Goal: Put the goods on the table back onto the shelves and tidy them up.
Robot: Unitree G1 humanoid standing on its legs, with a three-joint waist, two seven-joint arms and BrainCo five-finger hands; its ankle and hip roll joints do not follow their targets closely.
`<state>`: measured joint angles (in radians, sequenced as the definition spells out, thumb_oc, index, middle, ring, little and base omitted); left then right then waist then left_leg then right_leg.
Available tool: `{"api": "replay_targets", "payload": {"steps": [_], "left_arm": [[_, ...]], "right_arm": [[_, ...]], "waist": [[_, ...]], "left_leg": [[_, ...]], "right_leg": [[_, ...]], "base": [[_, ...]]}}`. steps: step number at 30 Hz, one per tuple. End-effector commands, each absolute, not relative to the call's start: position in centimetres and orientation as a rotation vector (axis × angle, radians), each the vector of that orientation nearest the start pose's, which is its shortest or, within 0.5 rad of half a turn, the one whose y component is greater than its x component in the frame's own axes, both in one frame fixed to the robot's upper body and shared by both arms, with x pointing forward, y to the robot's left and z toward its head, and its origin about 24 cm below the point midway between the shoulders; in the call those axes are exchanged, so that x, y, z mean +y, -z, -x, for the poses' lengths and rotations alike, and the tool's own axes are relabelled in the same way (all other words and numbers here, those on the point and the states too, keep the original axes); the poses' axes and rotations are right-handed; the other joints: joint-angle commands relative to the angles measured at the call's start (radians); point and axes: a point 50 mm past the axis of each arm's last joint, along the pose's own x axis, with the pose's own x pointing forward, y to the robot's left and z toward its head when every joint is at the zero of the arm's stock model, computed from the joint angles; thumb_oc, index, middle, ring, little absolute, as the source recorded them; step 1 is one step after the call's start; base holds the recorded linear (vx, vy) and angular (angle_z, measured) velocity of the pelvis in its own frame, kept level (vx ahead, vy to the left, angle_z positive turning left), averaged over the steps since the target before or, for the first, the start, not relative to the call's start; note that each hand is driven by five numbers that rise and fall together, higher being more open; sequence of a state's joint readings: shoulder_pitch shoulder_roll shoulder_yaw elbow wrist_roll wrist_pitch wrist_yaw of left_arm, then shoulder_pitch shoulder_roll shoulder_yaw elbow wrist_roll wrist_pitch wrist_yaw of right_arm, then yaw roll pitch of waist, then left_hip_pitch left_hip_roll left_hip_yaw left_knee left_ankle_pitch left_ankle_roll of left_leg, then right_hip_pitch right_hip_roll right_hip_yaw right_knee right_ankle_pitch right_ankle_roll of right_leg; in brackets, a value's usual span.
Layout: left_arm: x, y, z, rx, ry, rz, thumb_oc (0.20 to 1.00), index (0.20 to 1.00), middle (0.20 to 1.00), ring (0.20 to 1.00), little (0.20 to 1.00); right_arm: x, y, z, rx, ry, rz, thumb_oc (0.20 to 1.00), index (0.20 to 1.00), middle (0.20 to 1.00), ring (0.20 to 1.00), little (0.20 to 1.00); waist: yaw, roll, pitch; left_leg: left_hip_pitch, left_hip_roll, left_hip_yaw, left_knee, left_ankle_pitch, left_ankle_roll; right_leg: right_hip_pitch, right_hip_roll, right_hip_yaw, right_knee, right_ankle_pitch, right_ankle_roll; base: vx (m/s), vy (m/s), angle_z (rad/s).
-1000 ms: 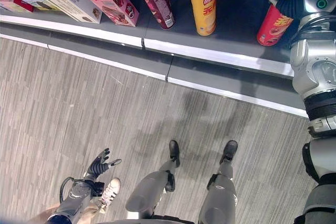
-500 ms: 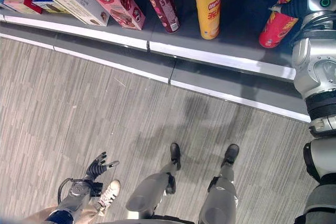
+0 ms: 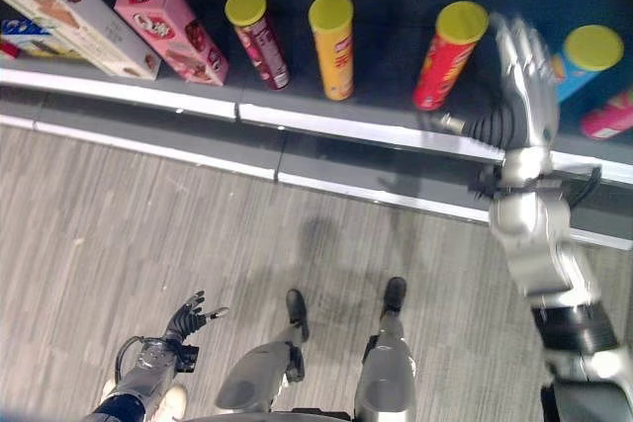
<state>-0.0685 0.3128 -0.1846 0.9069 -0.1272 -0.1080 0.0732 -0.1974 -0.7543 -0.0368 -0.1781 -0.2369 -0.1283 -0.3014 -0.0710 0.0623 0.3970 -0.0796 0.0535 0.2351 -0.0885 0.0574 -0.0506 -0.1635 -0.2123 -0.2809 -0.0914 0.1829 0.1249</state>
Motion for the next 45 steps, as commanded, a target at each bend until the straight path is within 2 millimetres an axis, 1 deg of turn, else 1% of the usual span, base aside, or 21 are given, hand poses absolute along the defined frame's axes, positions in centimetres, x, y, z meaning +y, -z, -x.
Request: {"api": "replay_targets", "payload": {"steps": [1,3,5,8,10,12,13,17,19,22,24,26,28,30,31,32,33,34,36,42,45], "left_arm": [[24.8,12.0,-16.8,0.826,-0.077,-0.345,1.000,1.000,1.000,1.000,1.000],[25.1,11.8,-16.8,0.822,-0.084,-0.338,1.000,1.000,1.000,1.000,1.000],[25.9,11.6,-16.7,0.819,-0.109,-0.326,1.000,1.000,1.000,1.000,1.000],[26.6,11.7,-16.2,0.845,-0.123,-0.320,1.000,1.000,1.000,1.000,1.000],[27.2,11.6,-16.0,0.850,-0.140,-0.318,1.000,1.000,1.000,1.000,1.000],[27.8,11.5,-15.7,0.858,-0.155,-0.307,1.000,1.000,1.000,1.000,1.000],[28.5,11.6,-14.9,0.874,-0.176,-0.298,1.000,1.000,1.000,1.000,1.000],[29.5,11.3,-14.4,0.871,-0.231,-0.269,1.000,1.000,1.000,1.000,1.000],[29.9,11.4,-13.6,0.884,-0.253,-0.263,1.000,1.000,1.000,1.000,1.000],[29.5,11.7,-13.4,0.883,-0.280,-0.223,1.000,1.000,1.000,1.000,1.000],[28.7,11.9,-13.6,0.876,-0.275,-0.193,1.000,1.000,1.000,1.000,1.000],[27.8,12.2,-13.8,0.872,-0.259,-0.182,1.000,1.000,1.000,1.000,1.000],[26.9,12.4,-14.3,0.875,-0.267,-0.129,1.000,1.000,1.000,1.000,1.000],[27.2,12.8,-12.2,0.896,-0.292,-0.138,1.000,1.000,1.000,1.000,1.000],[27.0,12.8,-11.6,0.893,-0.292,-0.127,1.000,1.000,1.000,1.000,1.000],[27.0,12.9,-11.5,0.894,-0.293,-0.127,1.000,1.000,1.000,1.000,1.000],[26.7,13.0,-11.1,0.895,-0.281,-0.129,1.000,1.000,1.000,1.000,1.000],[26.7,13.0,-11.1,0.895,-0.282,-0.129,1.000,1.000,1.000,1.000,1.000],[26.6,13.1,-10.4,0.907,-0.278,-0.142,1.000,1.000,1.000,1.000,1.000],[26.6,13.9,-8.8,0.970,-0.322,-0.125,1.000,1.000,1.000,1.000,1.000],[26.5,14.4,-7.3,1.016,-0.360,-0.095,1.000,1.000,1.000,1.000,1.000]], "right_arm": [[-24.6,-21.4,-25.1,-0.685,0.083,0.729,1.000,1.000,1.000,1.000,1.000],[-24.9,-21.2,-24.2,-0.662,0.007,0.658,1.000,1.000,1.000,1.000,1.000],[-24.9,-21.6,-24.2,-0.655,-0.079,0.603,1.000,1.000,1.000,1.000,1.000],[-25.9,-21.7,-24.1,-0.604,-0.096,0.617,1.000,1.000,1.000,1.000,1.000],[-26.3,-21.9,-24.2,-0.586,-0.101,0.614,1.000,1.000,1.000,1.000,1.000],[-27.6,-22.1,-24.7,-0.553,-0.066,0.608,1.000,1.000,1.000,1.000,1.000],[-29.1,-22.1,-25.0,-0.507,-0.011,0.620,1.000,1.000,1.000,1.000,1.000],[-30.6,-22.4,-25.3,-0.471,0.070,0.656,1.000,1.000,1.000,1.000,1.000],[-31.4,-23.2,-24.9,-0.481,0.116,0.692,1.000,1.000,1.000,1.000,1.000],[-32.0,-24.9,-24.5,-0.509,0.147,0.758,1.000,1.000,1.000,1.000,1.000],[-32.3,-25.7,-24.1,-0.528,0.174,0.796,1.000,1.000,1.000,1.000,1.000],[-32.1,-26.8,-24.1,-0.570,0.180,0.804,1.000,1.000,1.000,1.000,1.000],[-31.7,-27.0,-24.6,-0.599,0.202,0.773,1.000,1.000,1.000,1.000,1.000],[-32.0,-27.3,-24.5,-0.606,0.232,0.814,1.000,1.000,1.000,1.000,1.000],[-32.0,-27.6,-24.4,-0.617,0.252,0.837,1.000,1.000,1.000,1.000,1.000],[-32.0,-27.6,-24.4,-0.616,0.251,0.837,1.000,1.000,1.000,1.000,1.000],[-32.2,-28.2,-24.5,-0.653,0.284,0.818,1.000,1.000,1.000,1.000,1.000],[-32.1,-28.2,-24.6,-0.654,0.283,0.817,1.000,1.000,1.000,1.000,1.000],[-32.4,-28.3,-25.1,-0.647,0.307,0.836,1.000,1.000,1.000,1.000,1.000],[-32.4,-28.8,-25.6,-0.664,0.341,0.851,1.000,1.000,1.000,1.000,1.000],[-31.6,-28.7,-26.3,-0.669,0.329,0.867,1.000,1.000,1.000,1.000,1.000]], "waist": [[-0.037,-0.014,-0.115],[-0.061,-0.035,-0.126],[-0.054,-0.046,-0.133],[-0.059,-0.067,-0.149],[-0.055,-0.075,-0.157],[-0.047,-0.093,-0.180],[-0.039,-0.108,-0.199],[-0.017,-0.138,-0.220],[-0.001,-0.173,-0.241],[-0.013,-0.148,-0.245],[-0.025,-0.136,-0.243],[-0.025,-0.125,-0.226],[-0.002,-0.142,-0.217],[0.040,-0.167,-0.199],[0.057,-0.179,-0.194],[0.058,-0.181,-0.196],[0.086,-0.181,-0.184],[0.086,-0.182,-0.184],[0.133,-0.157,-0.166],[0.179,-0.120,-0.155],[0.200,-0.109,-0.174]], "left_leg": [[0.051,0.030,0.091,0.001,-0.089,-0.048],[0.067,0.027,0.129,0.001,-0.096,-0.043],[0.097,0.073,0.211,0.001,-0.108,-0.053],[0.134,0.109,0.285,0.001,-0.102,-0.060],[0.145,0.118,0.309,0.001,-0.102,-0.063],[0.157,0.138,0.357,0.003,-0.094,-0.073],[0.166,0.163,0.403,0.012,-0.083,-0.087],[0.190,0.218,0.486,0.043,-0.063,-0.117],[0.210,0.291,0.540,0.119,-0.046,-0.155],[0.238,0.426,0.559,0.210,0.065,-0.211],[0.248,0.484,0.545,0.274,0.166,-0.211],[0.237,0.516,0.482,0.359,0.217,-0.211],[0.170,0.453,0.351,0.436,0.158,-0.196],[0.062,0.330,0.211,0.474,0.026,-0.152],[0.026,0.278,0.192,0.462,-0.008,-0.114],[0.027,0.275,0.196,0.460,-0.010,-0.112],[-0.011,0.211,0.172,0.418,-0.056,-0.092],[-0.009,0.210,0.175,0.416,-0.056,-0.091],[-0.104,0.119,0.141,0.258,0.000,-0.093],[-0.131,0.084,0.133,0.083,0.067,-0.106],[-0.078,0.070,0.144,0.046,0.077,-0.078]], "right_leg": [[0.002,-0.033,0.057,0.065,-0.085,0.108],[-0.015,-0.028,0.073,0.088,-0.073,0.116],[-0.016,-0.058,-0.077,0.176,-0.107,0.124],[0.013,-0.097,-0.147,0.215,-0.120,0.115],[0.025,-0.117,-0.150,0.214,-0.105,0.118],[0.073,-0.168,-0.174,0.181,-0.048,0.130],[0.095,-0.217,-0.203,0.152,0.015,0.137],[0.119,-0.244,-0.251,0.109,0.064,0.137],[0.146,-0.216,-0.283,0.084,-0.020,0.137],[0.167,-0.104,-0.252,0.070,-0.126,0.090],[0.203,-0.024,-0.237,0.029,-0.174,0.055],[0.243,0.045,-0.204,0.008,-0.218,0.013],[0.262,0.086,-0.153,0.004,-0.251,-0.015],[0.275,0.105,-0.104,0.004,-0.267,-0.021],[0.267,0.108,-0.082,0.004,-0.255,-0.023],[0.265,0.106,-0.080,0.004,-0.254,-0.021],[0.268,0.119,-0.034,0.004,-0.257,-0.015],[0.269,0.117,-0.031,0.004,-0.256,-0.014],[0.289,0.154,0.025,0.004,-0.260,-0.010],[0.358,0.221,0.077,0.004,-0.306,-0.026],[0.396,0.248,0.106,0.004,-0.329,-0.023]], "base": [[0.12,0.155,-0.54],[0.05,0.113,-0.68],[0.02,0.059,-1.25],[0.03,-0.040,-1.52],[0.00,-0.119,-0.80],[-0.03,-0.251,-1.25],[-0.06,-0.371,-1.16],[-0.02,-0.373,-1.23],[0.08,-0.514,-1.10],[0.07,-0.503,-0.83],[0.09,-0.430,-0.34],[0.13,-0.426,-0.61],[0.11,-0.469,-0.80],[0.05,-0.367,-1.01],[-0.01,-0.152,-1.30],[0.03,-0.136,-1.07],[0.07,-0.079,-0.61],[0.13,-0.146,-0.78],[0.20,-0.096,-1.17],[0.24,-0.063,-0.98],[0.30,-0.034,-0.30]]}}
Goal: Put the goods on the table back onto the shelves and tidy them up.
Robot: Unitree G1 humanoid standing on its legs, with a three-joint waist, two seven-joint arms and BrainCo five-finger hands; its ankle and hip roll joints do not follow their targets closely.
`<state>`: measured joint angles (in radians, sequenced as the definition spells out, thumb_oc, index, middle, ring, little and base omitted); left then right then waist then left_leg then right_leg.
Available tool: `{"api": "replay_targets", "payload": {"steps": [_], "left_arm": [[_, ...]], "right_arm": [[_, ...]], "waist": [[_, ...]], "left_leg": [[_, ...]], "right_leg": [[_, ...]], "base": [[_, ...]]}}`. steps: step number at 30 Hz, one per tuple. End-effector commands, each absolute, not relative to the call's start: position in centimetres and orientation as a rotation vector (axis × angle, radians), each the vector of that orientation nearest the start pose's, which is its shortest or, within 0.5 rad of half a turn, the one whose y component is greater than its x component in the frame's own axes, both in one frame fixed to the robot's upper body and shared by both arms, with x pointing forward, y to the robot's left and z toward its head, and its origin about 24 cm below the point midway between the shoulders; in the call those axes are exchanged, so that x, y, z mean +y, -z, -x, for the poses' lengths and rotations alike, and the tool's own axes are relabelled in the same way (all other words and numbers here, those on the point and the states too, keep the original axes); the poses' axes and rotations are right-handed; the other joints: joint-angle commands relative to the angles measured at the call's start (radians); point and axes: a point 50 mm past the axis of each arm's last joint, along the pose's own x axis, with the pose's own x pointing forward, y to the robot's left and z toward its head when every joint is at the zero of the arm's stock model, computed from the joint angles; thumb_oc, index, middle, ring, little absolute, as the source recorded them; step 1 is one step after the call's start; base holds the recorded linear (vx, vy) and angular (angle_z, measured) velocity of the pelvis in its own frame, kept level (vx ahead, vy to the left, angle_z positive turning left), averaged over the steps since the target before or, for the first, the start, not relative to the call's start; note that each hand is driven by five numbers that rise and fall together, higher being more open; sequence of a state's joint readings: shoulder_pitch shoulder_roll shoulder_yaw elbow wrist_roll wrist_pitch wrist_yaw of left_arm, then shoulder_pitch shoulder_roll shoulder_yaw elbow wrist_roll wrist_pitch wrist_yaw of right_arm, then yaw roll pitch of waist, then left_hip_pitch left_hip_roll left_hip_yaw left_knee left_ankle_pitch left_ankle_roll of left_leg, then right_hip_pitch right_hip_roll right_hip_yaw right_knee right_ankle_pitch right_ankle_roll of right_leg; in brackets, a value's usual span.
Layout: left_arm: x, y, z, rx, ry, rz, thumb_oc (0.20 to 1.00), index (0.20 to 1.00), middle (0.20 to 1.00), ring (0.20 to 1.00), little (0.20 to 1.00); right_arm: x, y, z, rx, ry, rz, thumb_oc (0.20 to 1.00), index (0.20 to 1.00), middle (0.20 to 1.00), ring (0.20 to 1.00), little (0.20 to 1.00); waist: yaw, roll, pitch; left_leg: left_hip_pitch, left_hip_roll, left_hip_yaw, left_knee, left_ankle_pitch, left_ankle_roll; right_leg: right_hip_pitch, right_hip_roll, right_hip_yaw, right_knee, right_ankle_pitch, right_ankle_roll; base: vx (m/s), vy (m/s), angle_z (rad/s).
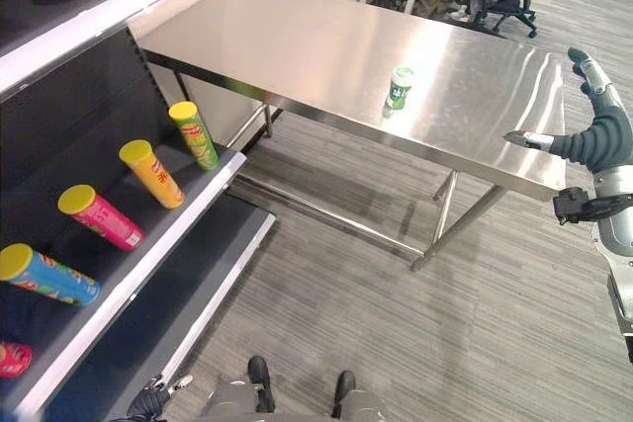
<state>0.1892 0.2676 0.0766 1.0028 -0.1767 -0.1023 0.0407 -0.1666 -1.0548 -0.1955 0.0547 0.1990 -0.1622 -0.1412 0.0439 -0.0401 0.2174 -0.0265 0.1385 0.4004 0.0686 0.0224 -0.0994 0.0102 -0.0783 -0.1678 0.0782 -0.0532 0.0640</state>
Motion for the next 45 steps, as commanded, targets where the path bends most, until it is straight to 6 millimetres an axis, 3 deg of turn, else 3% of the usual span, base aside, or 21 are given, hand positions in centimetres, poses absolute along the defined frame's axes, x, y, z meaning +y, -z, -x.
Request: {"api": "replay_targets", "payload": {"steps": [1,5,8,9,12,14,15,17,18,19,20,25,28,31,32,33,35,37,39,40,45], "left_arm": [[26.5,14.5,-7.0,1.025,-0.372,-0.092,1.000,1.000,1.000,1.000,1.000],[26.5,14.5,-7.0,1.030,-0.389,-0.078,1.000,1.000,1.000,1.000,1.000],[26.7,14.2,-8.2,0.998,-0.376,-0.090,1.000,1.000,1.000,1.000,1.000],[26.6,14.0,-9.1,0.982,-0.359,-0.105,1.000,1.000,1.000,1.000,1.000],[26.8,13.6,-10.3,0.948,-0.342,-0.129,1.000,1.000,1.000,1.000,1.000],[26.6,13.1,-11.7,0.904,-0.314,-0.141,1.000,1.000,1.000,1.000,1.000],[26.3,12.8,-12.8,0.873,-0.275,-0.151,1.000,1.000,1.000,1.000,1.000],[25.8,12.9,-12.8,0.878,-0.239,-0.162,1.000,1.000,1.000,1.000,1.000],[25.8,12.9,-12.8,0.878,-0.239,-0.162,1.000,1.000,1.000,1.000,1.000],[25.9,12.9,-13.0,0.877,-0.236,-0.179,1.000,1.000,1.000,1.000,1.000],[26.1,12.9,-13.0,0.881,-0.238,-0.191,1.000,1.000,1.000,1.000,1.000],[26.5,12.8,-13.2,0.884,-0.239,-0.203,1.000,1.000,1.000,1.000,1.000],[26.5,12.8,-13.0,0.880,-0.255,-0.175,1.000,1.000,1.000,1.000,1.000],[26.3,12.9,-12.9,0.881,-0.251,-0.165,1.000,1.000,1.000,1.000,1.000],[25.8,13.3,-12.0,0.913,-0.232,-0.150,1.000,1.000,1.000,1.000,1.000],[25.8,13.3,-12.0,0.913,-0.230,-0.151,1.000,1.000,1.000,1.000,1.000],[25.5,13.7,-11.2,0.946,-0.205,-0.150,1.000,1.000,1.000,1.000,1.000],[25.2,14.3,-10.0,1.009,-0.178,-0.169,1.000,1.000,1.000,1.000,1.000],[25.3,14.2,-10.1,1.007,-0.167,-0.180,1.000,1.000,1.000,1.000,1.000],[25.5,14.1,-10.3,0.995,-0.176,-0.186,1.000,1.000,1.000,1.000,1.000],[26.4,13.8,-10.4,0.999,-0.189,-0.202,1.000,1.000,1.000,1.000,1.000]], "right_arm": [[-31.4,-28.6,-26.4,-0.668,0.321,0.869,1.000,1.000,1.000,1.000,1.000],[-31.7,-28.0,-26.7,-0.646,0.336,0.864,1.000,1.000,1.000,1.000,1.000],[-31.9,-27.8,-26.9,-0.626,0.337,0.844,1.000,1.000,1.000,1.000,1.000],[-32.0,-27.9,-26.9,-0.620,0.335,0.852,1.000,1.000,1.000,1.000,1.000],[-32.0,-27.6,-26.8,-0.608,0.330,0.863,1.000,1.000,1.000,1.000,1.000],[-32.0,-27.3,-26.8,-0.593,0.314,0.860,1.000,1.000,1.000,1.000,1.000],[-32.4,-27.2,-26.8,-0.565,0.303,0.860,1.000,1.000,1.000,1.000,1.000],[-33.1,-27.2,-26.7,-0.522,0.301,0.889,1.000,1.000,1.000,1.000,1.000],[-33.1,-27.2,-26.7,-0.522,0.301,0.890,1.000,1.000,1.000,1.000,1.000],[-33.5,-27.2,-26.2,-0.496,0.305,0.919,1.000,1.000,1.000,1.000,1.000],[-33.7,-27.0,-26.0,-0.484,0.309,0.934,1.000,1.000,1.000,1.000,1.000],[-34.1,-27.1,-24.9,-0.464,0.306,0.977,1.000,1.000,1.000,1.000,1.000],[-34.3,-27.9,-24.9,-0.486,0.307,0.962,1.000,1.000,1.000,1.000,1.000],[-34.7,-27.9,-24.8,-0.474,0.317,0.950,1.000,1.000,1.000,1.000,1.000],[-35.7,-27.3,-24.3,-0.436,0.351,0.927,1.000,1.000,1.000,1.000,1.000],[-35.8,-27.3,-24.2,-0.434,0.353,0.928,1.000,1.000,1.000,1.000,1.000],[-36.4,-27.1,-24.0,-0.413,0.382,0.928,1.000,1.000,1.000,1.000,1.000],[-36.8,-26.8,-23.9,-0.398,0.406,0.913,1.000,1.000,1.000,1.000,1.000],[-37.1,-26.9,-23.8,-0.396,0.421,0.906,1.000,1.000,1.000,1.000,1.000],[-37.0,-26.9,-23.9,-0.399,0.419,0.905,1.000,1.000,1.000,1.000,1.000],[-36.9,-25.5,-24.4,-0.368,0.407,0.879,1.000,1.000,1.000,1.000,1.000]], "waist": [[0.091,-0.011,-0.001],[0.101,-0.051,-0.030],[0.079,-0.063,-0.014],[0.062,-0.061,0.002],[0.035,-0.041,0.013],[0.026,-0.019,0.007],[0.021,-0.004,-0.002],[-0.002,-0.003,-0.016],[-0.003,-0.001,-0.017],[-0.032,-0.007,-0.022],[-0.041,-0.009,-0.022],[-0.057,-0.048,-0.029],[-0.077,-0.051,-0.034],[-0.083,-0.055,-0.028],[-0.096,-0.071,-0.015],[-0.094,-0.067,-0.011],[-0.093,-0.072,-0.010],[-0.090,-0.069,-0.017],[-0.090,-0.071,-0.018],[-0.078,-0.075,-0.012],[-0.091,-0.056,-0.021]], "left_leg": [[-0.118,-0.016,-0.016,-0.108,0.117,-0.022],[-0.059,-0.043,0.009,-0.099,0.082,0.026],[-0.021,-0.057,-0.010,-0.080,0.032,0.061],[-0.013,-0.046,-0.024,-0.067,0.025,0.058],[0.009,-0.033,-0.041,-0.063,0.011,0.067],[0.042,-0.042,-0.068,-0.081,-0.013,0.073],[0.056,-0.043,-0.113,-0.090,-0.033,0.054],[0.073,-0.054,-0.171,-0.088,-0.065,0.036],[0.071,-0.053,-0.172,-0.088,-0.064,0.036],[0.094,-0.049,-0.219,-0.088,-0.092,0.014],[0.113,-0.039,-0.232,-0.088,-0.105,0.001],[0.132,-0.004,-0.290,-0.057,-0.119,-0.042],[0.098,0.096,-0.280,0.022,-0.081,-0.083],[0.050,0.130,-0.256,0.137,-0.030,-0.075],[0.018,0.185,-0.078,0.282,0.011,-0.050],[0.019,0.191,-0.081,0.293,0.002,-0.052],[-0.014,0.186,-0.005,0.336,-0.004,-0.046],[-0.051,0.123,0.079,0.260,-0.058,-0.041],[-0.082,0.110,0.165,0.204,-0.028,-0.049],[-0.115,0.122,0.175,0.216,-0.010,-0.059],[0.045,0.011,0.129,-0.032,-0.023,-0.002]], "right_leg": [[0.239,0.116,0.001,-0.162,-0.100,0.035],[0.238,0.093,-0.009,0.016,-0.108,0.064],[0.104,0.072,-0.002,0.296,0.001,0.197],[0.044,0.079,0.012,0.400,0.048,0.198],[-0.050,0.039,0.010,0.562,0.069,0.198],[-0.053,-0.087,-0.039,0.507,0.003,0.171],[-0.039,-0.168,-0.076,0.366,-0.064,0.115],[-0.047,-0.191,-0.006,0.108,-0.021,0.120],[-0.043,-0.189,-0.009,0.098,-0.014,0.119],[-0.077,-0.226,0.092,-0.062,0.053,0.143],[-0.102,-0.237,0.121,-0.104,0.087,0.159],[-0.071,-0.205,0.147,-0.118,0.103,0.178],[-0.024,-0.137,0.087,-0.134,0.073,0.150],[0.041,-0.095,0.047,-0.164,0.042,0.117],[0.104,-0.058,-0.018,-0.165,0.003,0.066],[0.111,-0.054,-0.020,-0.165,0.000,0.066],[0.130,-0.038,-0.038,-0.165,-0.019,0.048],[0.146,-0.025,-0.070,-0.165,-0.034,0.051],[0.153,-0.030,-0.101,-0.165,-0.048,0.055],[0.160,-0.032,-0.115,-0.165,-0.055,0.052],[0.092,-0.061,-0.155,0.074,-0.063,0.099]], "base": [[0.34,-0.017,-0.50],[0.33,-0.030,-0.44],[0.16,-0.093,-0.31],[0.04,-0.116,-0.22],[0.09,-0.066,0.13],[0.25,-0.037,0.36],[0.32,-0.220,0.42],[0.28,-0.279,0.35],[0.32,-0.349,0.60],[0.32,-0.360,0.67],[0.41,-0.487,0.84],[0.19,-0.353,0.94],[0.15,-0.515,0.63],[0.10,-0.380,0.80],[0.08,-0.372,0.79],[0.16,-0.446,1.08],[0.12,-0.167,0.97],[0.11,-0.103,0.42],[0.03,-0.011,0.60],[0.05,0.027,0.63],[0.12,0.110,0.19]]}}
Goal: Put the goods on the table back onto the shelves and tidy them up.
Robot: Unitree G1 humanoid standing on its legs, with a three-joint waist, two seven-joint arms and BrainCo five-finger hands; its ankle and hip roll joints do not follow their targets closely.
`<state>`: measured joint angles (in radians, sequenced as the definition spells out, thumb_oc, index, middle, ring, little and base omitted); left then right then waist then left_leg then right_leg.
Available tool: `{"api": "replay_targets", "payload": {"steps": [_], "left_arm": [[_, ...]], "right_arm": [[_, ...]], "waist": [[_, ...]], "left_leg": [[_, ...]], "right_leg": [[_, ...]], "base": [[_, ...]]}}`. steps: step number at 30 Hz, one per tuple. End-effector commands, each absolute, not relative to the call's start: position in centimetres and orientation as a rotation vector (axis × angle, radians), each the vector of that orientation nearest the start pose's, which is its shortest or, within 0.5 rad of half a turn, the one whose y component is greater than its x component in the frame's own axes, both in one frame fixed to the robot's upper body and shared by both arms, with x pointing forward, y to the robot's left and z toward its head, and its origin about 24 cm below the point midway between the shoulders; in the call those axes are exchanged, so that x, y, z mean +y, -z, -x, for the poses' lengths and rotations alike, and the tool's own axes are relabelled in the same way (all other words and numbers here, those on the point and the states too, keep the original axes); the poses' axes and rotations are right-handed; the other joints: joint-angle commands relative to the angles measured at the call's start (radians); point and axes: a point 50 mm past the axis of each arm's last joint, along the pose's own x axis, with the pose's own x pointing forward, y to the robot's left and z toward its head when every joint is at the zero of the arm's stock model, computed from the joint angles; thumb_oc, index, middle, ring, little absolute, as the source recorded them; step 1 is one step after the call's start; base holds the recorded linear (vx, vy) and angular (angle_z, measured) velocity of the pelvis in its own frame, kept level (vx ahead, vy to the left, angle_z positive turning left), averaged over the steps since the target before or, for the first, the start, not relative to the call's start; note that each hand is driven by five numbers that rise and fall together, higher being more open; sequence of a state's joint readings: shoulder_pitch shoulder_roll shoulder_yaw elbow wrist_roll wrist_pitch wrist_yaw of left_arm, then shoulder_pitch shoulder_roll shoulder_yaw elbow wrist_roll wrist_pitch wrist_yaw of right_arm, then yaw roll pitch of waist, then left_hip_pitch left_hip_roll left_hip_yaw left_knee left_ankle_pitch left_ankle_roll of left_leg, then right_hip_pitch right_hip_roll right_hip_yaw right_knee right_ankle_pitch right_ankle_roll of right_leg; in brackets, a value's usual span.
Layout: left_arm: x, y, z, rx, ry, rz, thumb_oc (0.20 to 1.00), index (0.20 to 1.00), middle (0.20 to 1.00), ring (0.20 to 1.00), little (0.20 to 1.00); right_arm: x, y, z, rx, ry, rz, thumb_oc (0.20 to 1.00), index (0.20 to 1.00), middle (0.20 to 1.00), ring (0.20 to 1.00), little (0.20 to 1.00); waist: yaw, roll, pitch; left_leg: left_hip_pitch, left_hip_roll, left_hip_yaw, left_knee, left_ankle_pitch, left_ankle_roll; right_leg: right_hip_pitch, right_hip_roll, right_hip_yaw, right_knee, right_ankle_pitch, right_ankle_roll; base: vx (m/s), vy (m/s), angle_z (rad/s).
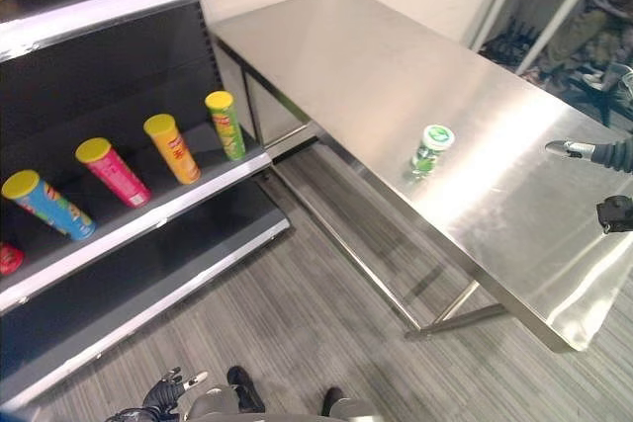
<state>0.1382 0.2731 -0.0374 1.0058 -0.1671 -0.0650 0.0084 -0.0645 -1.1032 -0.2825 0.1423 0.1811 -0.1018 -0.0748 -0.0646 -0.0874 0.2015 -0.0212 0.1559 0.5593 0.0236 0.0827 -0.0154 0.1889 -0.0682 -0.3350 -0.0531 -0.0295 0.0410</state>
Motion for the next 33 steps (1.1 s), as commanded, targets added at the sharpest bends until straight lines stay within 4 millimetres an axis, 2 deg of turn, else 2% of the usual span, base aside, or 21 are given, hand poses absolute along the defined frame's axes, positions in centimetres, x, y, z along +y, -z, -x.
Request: {"api": "replay_targets", "payload": {"steps": [1,2,3,5,6,7,10,15,19,24,33], "left_arm": [[26.7,13.6,-10.9,0.987,-0.189,-0.220,1.000,1.000,1.000,1.000,1.000],[26.9,13.4,-11.3,0.974,-0.195,-0.231,1.000,1.000,1.000,1.000,1.000],[27.1,13.2,-11.5,0.966,-0.205,-0.230,1.000,1.000,1.000,1.000,1.000],[27.3,13.0,-12.1,0.944,-0.208,-0.230,1.000,1.000,1.000,1.000,1.000],[27.3,13.0,-12.1,0.944,-0.208,-0.230,1.000,1.000,1.000,1.000,1.000],[27.3,12.9,-12.3,0.937,-0.205,-0.230,1.000,1.000,1.000,1.000,1.000],[27.6,13.1,-11.7,0.970,-0.206,-0.253,1.000,1.000,1.000,1.000,1.000],[27.8,13.4,-11.0,0.994,-0.214,-0.257,1.000,1.000,1.000,1.000,1.000],[27.5,13.7,-10.5,1.017,-0.214,-0.254,1.000,1.000,1.000,1.000,1.000],[26.9,13.8,-10.7,1.010,-0.201,-0.236,1.000,1.000,1.000,1.000,1.000],[26.7,13.7,-11.1,0.998,-0.154,-0.253,1.000,1.000,1.000,1.000,1.000]], "right_arm": [[-36.9,-25.3,-24.5,-0.363,0.404,0.864,1.000,1.000,1.000,1.000,1.000],[-36.7,-25.2,-24.8,-0.368,0.394,0.851,1.000,1.000,1.000,1.000,1.000],[-36.5,-25.0,-25.0,-0.367,0.385,0.847,1.000,1.000,1.000,1.000,1.000],[-36.7,-24.8,-25.0,-0.348,0.383,0.843,1.000,1.000,1.000,1.000,1.000],[-36.7,-24.8,-25.0,-0.348,0.383,0.843,1.000,1.000,1.000,1.000,1.000],[-36.9,-24.8,-24.9,-0.342,0.387,0.844,1.000,1.000,1.000,1.000,1.000],[-37.9,-23.8,-24.2,-0.279,0.417,0.856,1.000,1.000,1.000,1.000,1.000],[-38.8,-22.6,-23.3,-0.210,0.436,0.881,1.000,1.000,1.000,1.000,1.000],[-39.2,-22.1,-22.8,-0.180,0.436,0.873,1.000,1.000,1.000,1.000,1.000],[-39.2,-20.6,-21.9,-0.150,0.420,0.839,1.000,1.000,1.000,1.000,1.000],[-38.8,-18.8,-21.3,-0.076,0.321,0.778,1.000,1.000,1.000,1.000,1.000]], "waist": [[0.003,-0.007,0.011],[-0.006,-0.008,0.020],[-0.009,-0.011,0.020],[-0.009,-0.008,0.011],[-0.010,-0.007,0.011],[-0.012,-0.003,0.009],[-0.035,-0.002,0.006],[-0.030,-0.032,-0.006],[-0.025,-0.032,-0.013],[-0.036,-0.010,-0.011],[-0.056,0.016,-0.004]], "left_leg": [[0.056,-0.011,-0.041,-0.005,-0.085,-0.078],[0.068,-0.021,-0.051,-0.025,-0.089,-0.068],[0.081,-0.029,-0.062,-0.039,-0.094,-0.064],[0.091,-0.040,-0.081,-0.066,-0.101,-0.067],[0.091,-0.040,-0.082,-0.067,-0.101,-0.067],[0.079,-0.036,-0.076,-0.073,-0.088,-0.062],[0.096,-0.027,-0.118,-0.072,-0.108,-0.078],[0.100,-0.043,-0.128,-0.044,-0.130,-0.082],[0.084,-0.027,-0.137,-0.014,-0.132,-0.096],[0.076,0.014,-0.135,0.012,-0.119,-0.121],[0.103,0.047,-0.118,0.021,-0.105,-0.144]], "right_leg": [[-0.142,-0.082,0.033,0.300,-0.064,0.146],[-0.189,-0.096,0.060,0.356,-0.060,0.169],[-0.202,-0.106,0.082,0.356,-0.070,0.174],[-0.186,-0.126,0.101,0.248,-0.064,0.163],[-0.184,-0.125,0.099,0.243,-0.061,0.163],[-0.200,-0.138,0.104,0.203,-0.021,0.159],[-0.261,-0.200,0.160,0.089,0.067,0.182],[-0.218,-0.227,0.138,0.056,0.089,0.197],[-0.199,-0.217,0.094,0.046,0.089,0.191],[-0.167,-0.180,0.055,0.039,0.051,0.165],[-0.125,-0.138,0.046,0.033,0.009,0.136]], "base": [[0.00,0.075,0.32],[-0.01,0.051,0.35],[0.02,0.015,0.48],[0.06,-0.027,0.40],[-0.02,-0.062,0.19],[0.00,-0.076,0.19],[0.13,-0.134,0.45],[0.09,-0.059,0.51],[0.07,-0.129,0.25],[0.07,-0.137,0.06],[0.05,-0.059,0.03]]}}
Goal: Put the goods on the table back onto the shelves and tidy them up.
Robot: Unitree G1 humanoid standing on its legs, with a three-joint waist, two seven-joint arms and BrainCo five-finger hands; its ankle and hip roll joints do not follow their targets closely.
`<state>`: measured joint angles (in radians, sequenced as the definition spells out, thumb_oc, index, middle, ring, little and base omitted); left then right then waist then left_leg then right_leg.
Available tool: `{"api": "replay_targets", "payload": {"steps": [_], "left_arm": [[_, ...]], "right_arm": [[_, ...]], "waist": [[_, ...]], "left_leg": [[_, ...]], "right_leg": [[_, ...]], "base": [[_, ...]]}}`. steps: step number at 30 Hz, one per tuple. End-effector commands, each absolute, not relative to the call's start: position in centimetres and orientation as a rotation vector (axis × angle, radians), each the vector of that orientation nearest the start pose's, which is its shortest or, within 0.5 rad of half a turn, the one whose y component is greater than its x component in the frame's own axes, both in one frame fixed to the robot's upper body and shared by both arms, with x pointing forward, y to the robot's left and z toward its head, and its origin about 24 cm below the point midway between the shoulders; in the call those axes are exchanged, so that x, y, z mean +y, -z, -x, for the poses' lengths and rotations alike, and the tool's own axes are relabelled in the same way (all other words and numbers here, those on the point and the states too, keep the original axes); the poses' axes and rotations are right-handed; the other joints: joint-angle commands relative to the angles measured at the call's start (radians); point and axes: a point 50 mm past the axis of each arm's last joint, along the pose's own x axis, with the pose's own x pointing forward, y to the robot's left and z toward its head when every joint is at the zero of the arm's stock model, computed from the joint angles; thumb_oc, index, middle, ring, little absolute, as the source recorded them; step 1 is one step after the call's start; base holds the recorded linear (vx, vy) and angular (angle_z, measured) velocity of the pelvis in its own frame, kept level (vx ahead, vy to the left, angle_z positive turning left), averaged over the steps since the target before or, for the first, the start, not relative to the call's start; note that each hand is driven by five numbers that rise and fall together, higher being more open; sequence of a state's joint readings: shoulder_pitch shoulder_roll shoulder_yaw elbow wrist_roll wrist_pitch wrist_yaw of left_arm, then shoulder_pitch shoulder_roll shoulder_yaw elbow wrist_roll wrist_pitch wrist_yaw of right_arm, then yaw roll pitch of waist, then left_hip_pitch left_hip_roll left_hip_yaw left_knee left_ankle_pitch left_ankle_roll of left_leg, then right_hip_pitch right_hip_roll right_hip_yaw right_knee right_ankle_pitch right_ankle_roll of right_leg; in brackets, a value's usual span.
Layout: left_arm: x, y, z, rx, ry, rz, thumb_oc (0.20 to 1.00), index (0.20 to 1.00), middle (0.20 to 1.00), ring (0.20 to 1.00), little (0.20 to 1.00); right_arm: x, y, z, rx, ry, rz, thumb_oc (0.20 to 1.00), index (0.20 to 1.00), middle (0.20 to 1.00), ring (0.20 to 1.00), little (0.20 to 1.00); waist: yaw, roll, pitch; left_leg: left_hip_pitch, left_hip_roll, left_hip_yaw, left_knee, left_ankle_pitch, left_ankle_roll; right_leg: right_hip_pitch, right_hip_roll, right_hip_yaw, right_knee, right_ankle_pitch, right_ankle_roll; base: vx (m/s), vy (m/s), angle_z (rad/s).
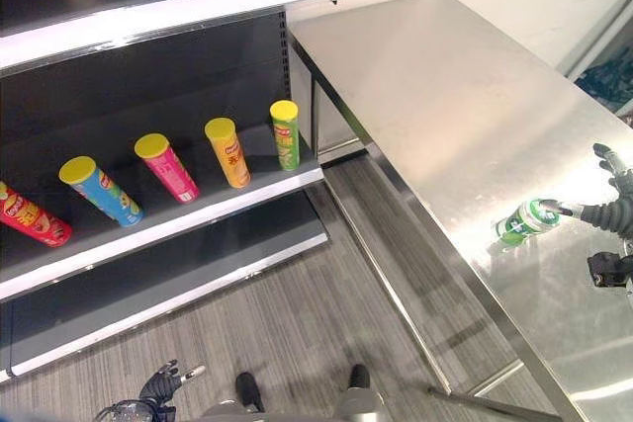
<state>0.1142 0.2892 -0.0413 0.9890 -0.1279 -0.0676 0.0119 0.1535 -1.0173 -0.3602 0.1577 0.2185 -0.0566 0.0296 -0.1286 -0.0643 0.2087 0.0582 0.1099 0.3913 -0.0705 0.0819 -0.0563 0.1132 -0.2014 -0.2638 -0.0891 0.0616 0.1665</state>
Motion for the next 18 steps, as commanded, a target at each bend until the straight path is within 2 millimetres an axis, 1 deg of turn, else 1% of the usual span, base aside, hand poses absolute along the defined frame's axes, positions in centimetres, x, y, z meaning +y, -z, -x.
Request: {"api": "replay_targets", "payload": {"steps": [1,5,8,11,14,16,17,18], "left_arm": [[26.7,13.7,-11.1,0.998,-0.154,-0.253,1.000,1.000,1.000,1.000,1.000],[26.8,13.8,-10.6,1.023,-0.143,-0.274,1.000,1.000,1.000,1.000,1.000],[26.7,13.9,-10.4,1.030,-0.129,-0.281,1.000,1.000,1.000,1.000,1.000],[26.5,14.1,-10.4,1.037,-0.103,-0.296,1.000,1.000,1.000,1.000,1.000],[26.4,14.0,-10.7,1.032,-0.081,-0.313,1.000,1.000,1.000,1.000,1.000],[26.4,13.9,-11.0,1.026,-0.077,-0.320,1.000,1.000,1.000,1.000,1.000],[26.4,13.7,-11.6,1.002,-0.068,-0.323,1.000,1.000,1.000,1.000,1.000],[26.4,13.7,-11.6,1.002,-0.068,-0.322,1.000,1.000,1.000,1.000,1.000]], "right_arm": [[-38.8,-18.8,-21.3,-0.076,0.321,0.778,1.000,1.000,1.000,1.000,1.000],[-38.2,-19.0,-21.2,-0.094,0.289,0.777,1.000,1.000,1.000,1.000,1.000],[-37.9,-18.9,-21.3,-0.096,0.272,0.776,1.000,1.000,1.000,1.000,1.000],[-37.3,-18.8,-21.8,-0.101,0.251,0.788,1.000,1.000,1.000,1.000,1.000],[-36.3,-18.5,-22.8,-0.121,0.211,0.777,1.000,1.000,1.000,1.000,1.000],[-36.0,-18.5,-23.1,-0.127,0.202,0.771,1.000,1.000,1.000,1.000,1.000],[-35.5,-18.1,-23.5,-0.119,0.177,0.780,1.000,1.000,1.000,1.000,1.000],[-35.5,-18.1,-23.5,-0.120,0.177,0.780,1.000,1.000,1.000,1.000,1.000]], "waist": [[0.008,-0.007,-0.012],[-0.009,0.005,-0.011],[-0.014,0.008,-0.011],[-0.022,0.013,-0.010],[-0.025,0.016,-0.010],[-0.026,0.018,-0.010],[-0.024,0.022,-0.010],[-0.024,0.021,-0.010]], "left_leg": [[0.024,0.093,0.050,0.115,-0.104,-0.104],[0.038,0.097,0.072,0.115,-0.106,-0.107],[0.047,0.097,0.083,0.112,-0.108,-0.107],[0.058,0.094,0.102,0.111,-0.116,-0.102],[0.067,0.089,0.119,0.110,-0.122,-0.099],[0.071,0.088,0.126,0.109,-0.124,-0.098],[0.077,0.089,0.133,0.109,-0.126,-0.098],[0.077,0.089,0.133,0.109,-0.126,-0.098]], "right_leg": [[-0.049,-0.005,-0.025,0.069,-0.082,0.011],[-0.049,0.005,-0.012,0.058,-0.084,0.010],[-0.051,0.007,-0.004,0.054,-0.082,0.011],[-0.059,0.008,0.014,0.050,-0.073,0.014],[-0.067,0.009,0.035,0.044,-0.065,0.018],[-0.070,0.008,0.041,0.044,-0.062,0.018],[-0.070,0.006,0.045,0.043,-0.060,0.018],[-0.070,0.006,0.045,0.043,-0.060,0.018]], "base": [[0.04,-0.024,-0.05],[0.03,-0.010,-0.06],[0.03,0.008,-0.19],[0.01,0.017,-0.24],[0.01,0.014,-0.30],[0.02,0.010,-0.25],[0.02,-0.003,-0.08],[0.03,-0.008,-0.13]]}}
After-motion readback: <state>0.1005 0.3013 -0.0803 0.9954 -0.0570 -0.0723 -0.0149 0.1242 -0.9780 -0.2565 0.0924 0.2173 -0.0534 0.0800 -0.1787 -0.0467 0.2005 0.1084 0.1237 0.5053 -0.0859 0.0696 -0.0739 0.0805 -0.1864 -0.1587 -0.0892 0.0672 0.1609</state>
